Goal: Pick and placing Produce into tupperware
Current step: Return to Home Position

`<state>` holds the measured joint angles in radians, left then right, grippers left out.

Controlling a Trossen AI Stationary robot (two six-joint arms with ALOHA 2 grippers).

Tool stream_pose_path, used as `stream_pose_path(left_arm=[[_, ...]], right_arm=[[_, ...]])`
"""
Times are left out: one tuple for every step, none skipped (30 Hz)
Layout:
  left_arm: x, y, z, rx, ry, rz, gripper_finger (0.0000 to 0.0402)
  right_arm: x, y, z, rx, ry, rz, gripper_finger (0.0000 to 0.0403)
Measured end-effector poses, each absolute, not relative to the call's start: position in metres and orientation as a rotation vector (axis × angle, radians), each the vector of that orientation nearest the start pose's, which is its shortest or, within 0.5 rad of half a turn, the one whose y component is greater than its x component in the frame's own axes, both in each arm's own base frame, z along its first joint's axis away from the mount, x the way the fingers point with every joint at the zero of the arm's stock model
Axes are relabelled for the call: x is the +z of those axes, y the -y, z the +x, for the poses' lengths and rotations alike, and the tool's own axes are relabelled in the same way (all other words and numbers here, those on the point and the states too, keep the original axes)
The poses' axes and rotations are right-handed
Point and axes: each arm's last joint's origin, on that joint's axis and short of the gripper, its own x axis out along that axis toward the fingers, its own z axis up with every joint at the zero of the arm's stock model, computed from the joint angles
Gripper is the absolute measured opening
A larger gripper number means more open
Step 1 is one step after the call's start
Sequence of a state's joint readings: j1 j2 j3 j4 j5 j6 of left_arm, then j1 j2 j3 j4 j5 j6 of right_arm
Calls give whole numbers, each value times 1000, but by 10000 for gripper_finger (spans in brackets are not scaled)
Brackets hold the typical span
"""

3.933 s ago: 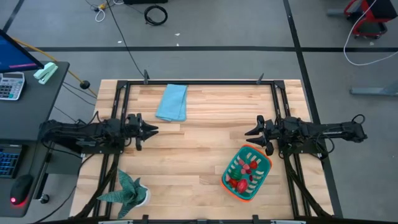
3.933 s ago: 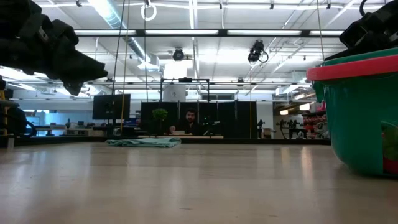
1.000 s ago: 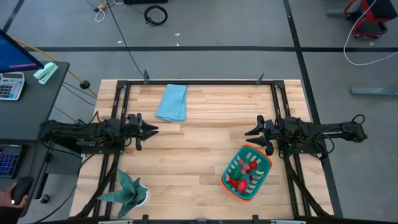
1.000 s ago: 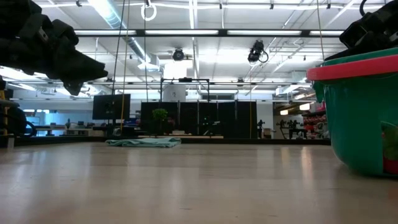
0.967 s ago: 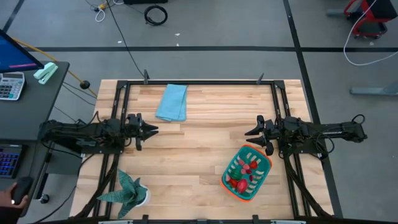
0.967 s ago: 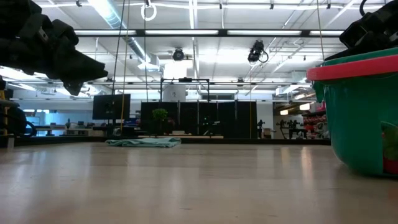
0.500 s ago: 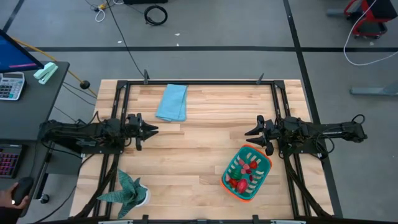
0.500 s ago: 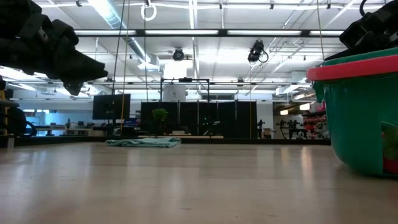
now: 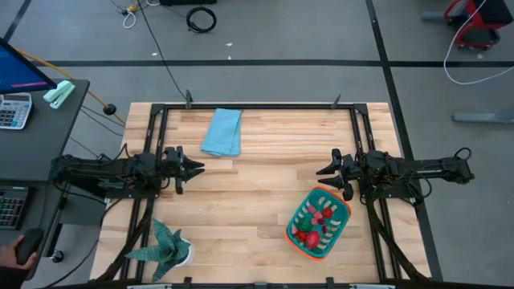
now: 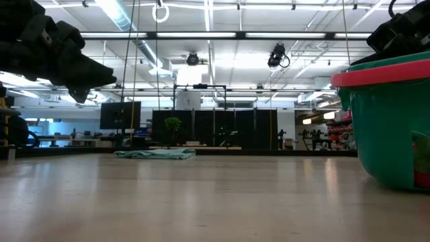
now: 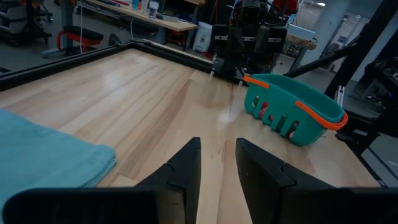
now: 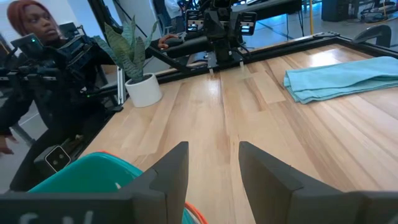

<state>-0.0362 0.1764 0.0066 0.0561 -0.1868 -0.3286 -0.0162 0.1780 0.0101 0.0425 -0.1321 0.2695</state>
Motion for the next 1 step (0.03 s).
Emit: stream_pose_path(left_arm=[[157, -1, 107, 167, -87, -315, 107]], right_arm=[[156, -2, 107, 98, -140, 278, 149]])
